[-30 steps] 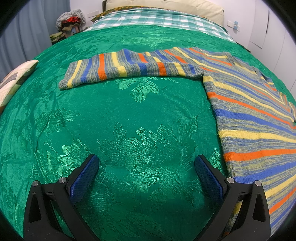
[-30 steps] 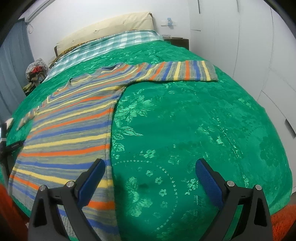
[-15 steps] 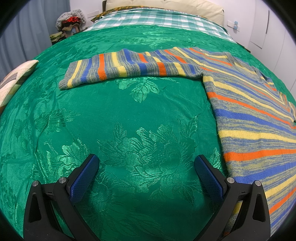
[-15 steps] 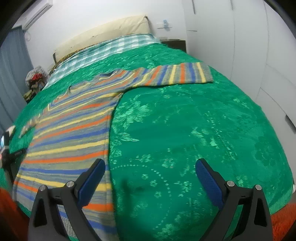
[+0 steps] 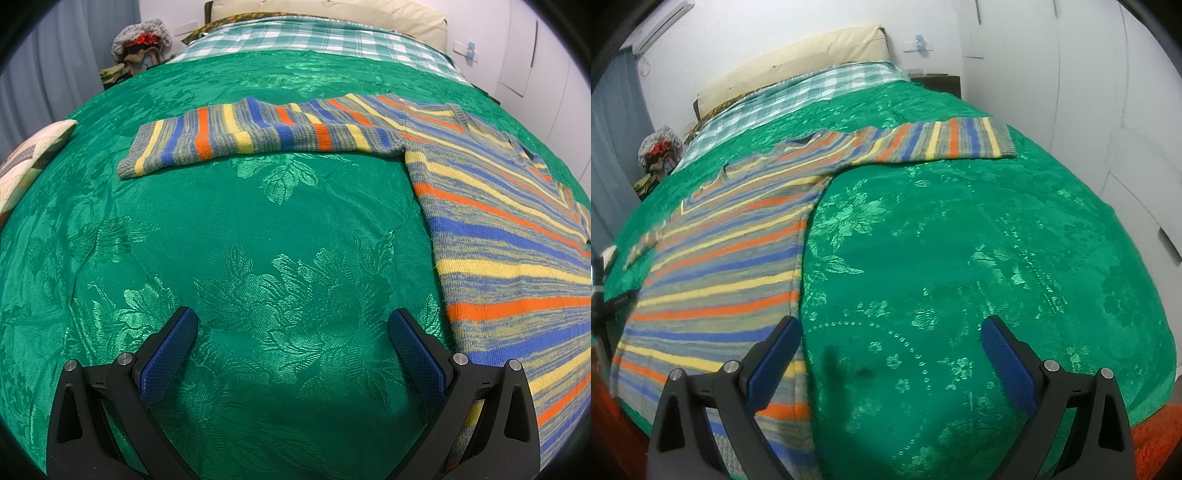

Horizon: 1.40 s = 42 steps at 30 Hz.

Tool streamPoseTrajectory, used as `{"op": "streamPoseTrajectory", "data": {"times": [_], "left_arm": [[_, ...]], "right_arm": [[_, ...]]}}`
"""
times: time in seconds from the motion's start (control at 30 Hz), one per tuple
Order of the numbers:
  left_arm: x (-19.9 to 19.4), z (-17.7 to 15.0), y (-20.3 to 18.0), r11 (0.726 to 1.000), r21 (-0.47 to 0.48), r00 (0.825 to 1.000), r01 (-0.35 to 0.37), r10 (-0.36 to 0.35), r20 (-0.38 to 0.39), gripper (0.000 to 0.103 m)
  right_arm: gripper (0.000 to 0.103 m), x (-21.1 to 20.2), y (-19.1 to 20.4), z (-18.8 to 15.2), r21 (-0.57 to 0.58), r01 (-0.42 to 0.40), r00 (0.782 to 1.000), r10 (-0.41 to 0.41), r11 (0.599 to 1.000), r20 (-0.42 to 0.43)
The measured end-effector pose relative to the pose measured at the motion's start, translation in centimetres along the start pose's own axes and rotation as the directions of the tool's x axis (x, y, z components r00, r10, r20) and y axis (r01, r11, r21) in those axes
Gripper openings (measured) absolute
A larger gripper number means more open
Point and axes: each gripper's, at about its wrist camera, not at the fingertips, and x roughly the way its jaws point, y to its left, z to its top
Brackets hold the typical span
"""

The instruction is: Fold small clothes

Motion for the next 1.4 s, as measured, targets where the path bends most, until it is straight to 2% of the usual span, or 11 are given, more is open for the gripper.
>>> {"op": "streamPoseTrajectory", "data": {"times": [0.23, 0.37, 0.57, 0.77, 0.97, 1.0, 1.1, 1.2, 1.3, 1.33, 1.4], "left_arm": [[0.0, 0.1, -0.1, 1.0, 0.005, 1.0, -0.007, 0.007, 0.0, 0.103], [0.0, 0.0, 0.0, 1.0, 0.001, 1.0, -0.003, 0.003, 0.001, 0.103], [0.0, 0.1, -0.1, 1.0, 0.006, 1.0, -0.01, 0.01, -0.003, 0.103], [0.1, 0.1, -0.3, 1.0, 0.009, 1.0, -0.019, 0.019, -0.002, 0.103], [0.3, 0.9, -0.4, 1.0, 0.009, 0.998, -0.026, 0.027, -0.06, 0.102], [0.1, 1.1, -0.4, 1.0, 0.003, 0.997, -0.024, 0.024, -0.077, 0.102], [-1.9, 1.4, -0.6, 0.999, -0.017, 0.998, 0.041, -0.042, -0.055, 0.102], [-3.7, 1.4, -0.9, 0.993, -0.012, 0.992, 0.12, -0.12, -0.026, 0.102], [-2.5, 1.1, -0.7, 0.967, -0.048, 0.957, 0.252, -0.256, -0.137, 0.102], [-2.0, 1.1, -0.5, 0.97, -0.046, 0.958, 0.237, -0.242, -0.156, 0.102], [-2.3, 1.3, 0.0, 0.988, -0.03, 0.983, 0.151, -0.153, -0.101, 0.102]], "right_arm": [[0.097, 0.5, -1.5, 1.4, 0.097, -0.098, 0.994, 0.101, 0.99, -0.031], [0.097, 1.7, -5.9, 6.7, 0.193, -0.155, 0.987, 0.16, 0.969, -0.011], [0.097, 6.4, -15.5, 16.0, 0.381, -0.118, 0.993, 0.119, 0.917, 0.022], [0.085, 12.3, -20.2, 18.8, 0.53, -0.159, 0.981, 0.196, 0.833, -0.014], [0.08, 14.9, -19.8, 20.7, 0.477, -0.195, 0.97, 0.241, 0.857, -0.035], [0.077, 15.1, -19.7, 20.8, 0.468, -0.2, 0.968, 0.246, 0.861, -0.039], [0.038, 16.0, -19.1, 21.3, 0.459, -0.253, 0.946, 0.318, 0.852, -0.069], [0.003, 16.5, -17.9, 21.6, 0.401, -0.17, 0.955, 0.251, 0.9, -0.16], [0.003, 13.9, -16.0, 23.3, 0.336, -0.142, 0.979, 0.181, 0.931, -0.089], [0.003, 12.6, -14.5, 24.2, 0.297, -0.162, 0.981, 0.185, 0.941, -0.052], [0.003, 10.2, -10.4, 26.4, 0.221, -0.247, 0.968, 0.252, 0.944, 0.005]]}}
